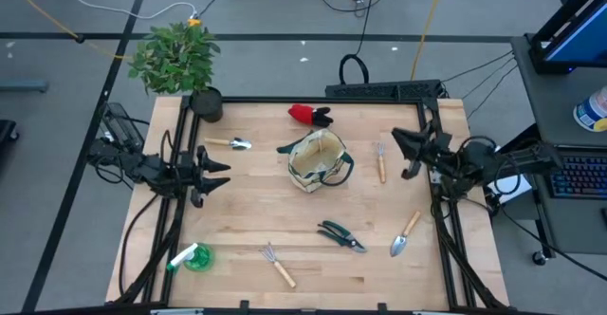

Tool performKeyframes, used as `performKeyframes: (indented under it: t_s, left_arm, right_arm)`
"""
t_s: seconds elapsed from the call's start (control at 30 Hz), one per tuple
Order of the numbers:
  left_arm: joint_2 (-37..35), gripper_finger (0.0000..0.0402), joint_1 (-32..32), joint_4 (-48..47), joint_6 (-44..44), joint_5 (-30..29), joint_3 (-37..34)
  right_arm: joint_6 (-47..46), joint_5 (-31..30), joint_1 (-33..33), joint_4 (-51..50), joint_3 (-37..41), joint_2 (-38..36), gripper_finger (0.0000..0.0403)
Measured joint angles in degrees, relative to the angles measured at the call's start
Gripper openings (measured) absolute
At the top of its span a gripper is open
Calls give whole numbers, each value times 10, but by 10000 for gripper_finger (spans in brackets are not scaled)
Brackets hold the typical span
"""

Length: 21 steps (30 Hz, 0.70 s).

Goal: Pick & Place Garden tools in Gardening bag
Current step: Put the red gloves into the light brown gardening bag

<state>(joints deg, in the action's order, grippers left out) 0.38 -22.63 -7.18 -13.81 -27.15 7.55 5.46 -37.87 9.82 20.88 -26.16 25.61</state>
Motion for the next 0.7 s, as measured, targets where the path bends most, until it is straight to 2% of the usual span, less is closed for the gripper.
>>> performKeyframes:
  t_s: [0.17,0.33,0.47,0.7]
  left_arm:
    - [0,191,0,-4,-2,0,0]
    - [0,191,0,-4,-1,0,0]
    - [0,191,0,-3,-3,0,0]
    - [0,191,0,-3,-25,1,0]
  right_arm:
    - [13,2,-53,-100,-113,94,76]
    - [13,16,-126,-172,-188,189,112]
    - [12,103,-207,-195,-234,256,142]
    - [12,313,-360,-253,-337,377,179]
